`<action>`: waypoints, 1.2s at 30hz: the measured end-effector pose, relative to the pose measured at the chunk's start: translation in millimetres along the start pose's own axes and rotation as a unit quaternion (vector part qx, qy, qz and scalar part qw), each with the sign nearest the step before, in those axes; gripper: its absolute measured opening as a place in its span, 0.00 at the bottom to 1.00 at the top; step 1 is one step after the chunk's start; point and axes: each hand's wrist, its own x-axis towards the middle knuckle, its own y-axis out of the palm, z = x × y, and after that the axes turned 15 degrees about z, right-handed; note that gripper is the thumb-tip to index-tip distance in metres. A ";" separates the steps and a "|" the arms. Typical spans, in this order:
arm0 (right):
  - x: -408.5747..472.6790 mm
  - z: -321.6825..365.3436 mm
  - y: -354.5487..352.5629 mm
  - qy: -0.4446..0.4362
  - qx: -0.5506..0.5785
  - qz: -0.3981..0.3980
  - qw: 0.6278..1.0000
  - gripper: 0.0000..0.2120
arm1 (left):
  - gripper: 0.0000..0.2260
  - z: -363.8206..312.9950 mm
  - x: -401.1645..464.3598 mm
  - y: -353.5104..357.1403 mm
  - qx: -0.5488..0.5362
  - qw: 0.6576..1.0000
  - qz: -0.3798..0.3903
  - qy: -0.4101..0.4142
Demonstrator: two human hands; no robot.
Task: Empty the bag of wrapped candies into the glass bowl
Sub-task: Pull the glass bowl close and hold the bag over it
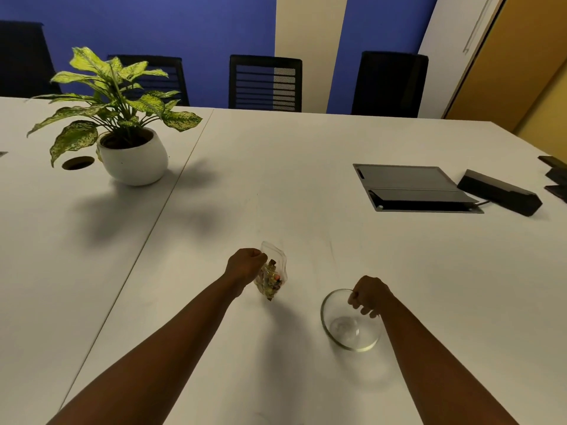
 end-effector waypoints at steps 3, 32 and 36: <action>6.4 12.4 9.6 -0.009 0.021 0.012 1.000 0.07 | 0.07 -1.1 -2.5 -4.6 -0.007 1.000 -0.009 0.002; 0.3 32.8 9.3 -0.294 0.522 0.250 0.760 0.20 | 0.11 -56.9 -7.8 31.4 -0.209 0.957 0.175 0.102; 3.7 19.3 6.7 -0.297 0.462 0.188 0.814 0.12 | 0.13 -40.5 -3.4 33.5 -0.181 0.964 0.171 0.098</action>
